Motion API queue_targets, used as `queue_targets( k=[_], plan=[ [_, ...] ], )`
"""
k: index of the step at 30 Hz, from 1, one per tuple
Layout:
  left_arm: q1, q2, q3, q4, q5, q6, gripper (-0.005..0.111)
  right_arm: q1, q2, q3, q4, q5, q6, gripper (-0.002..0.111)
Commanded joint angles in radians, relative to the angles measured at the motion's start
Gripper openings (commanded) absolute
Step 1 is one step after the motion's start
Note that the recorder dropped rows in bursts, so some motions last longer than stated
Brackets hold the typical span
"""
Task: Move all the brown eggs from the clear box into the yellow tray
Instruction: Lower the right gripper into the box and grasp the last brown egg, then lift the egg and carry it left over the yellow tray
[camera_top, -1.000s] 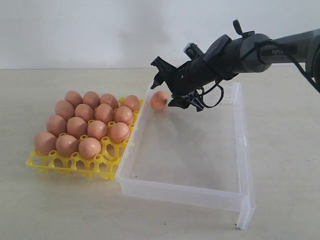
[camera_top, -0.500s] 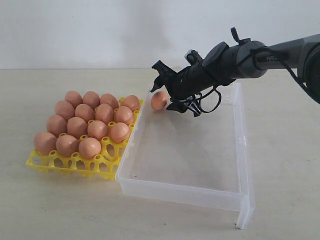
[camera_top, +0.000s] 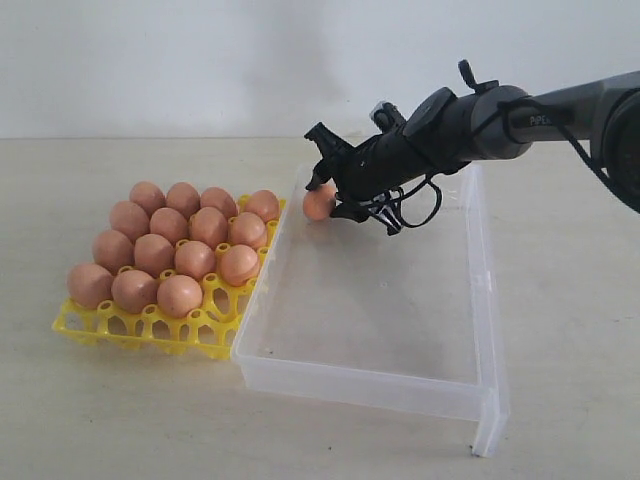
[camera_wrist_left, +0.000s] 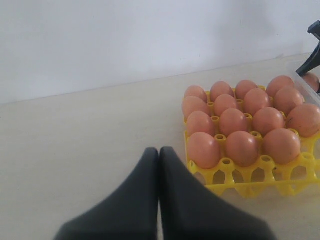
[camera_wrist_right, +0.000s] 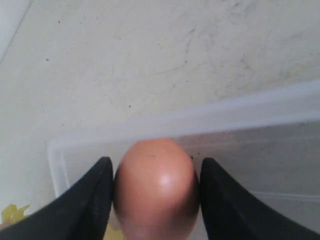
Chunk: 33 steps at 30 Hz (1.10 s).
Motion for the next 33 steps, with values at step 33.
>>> queue_targets(
  k=[33],
  plan=[
    [-0.003, -0.002, 0.003, -0.003, -0.008, -0.010, -0.004, 0.342, -0.787, 0.673, -0.479, -0.344, -0.629, 0.000]
  ],
)
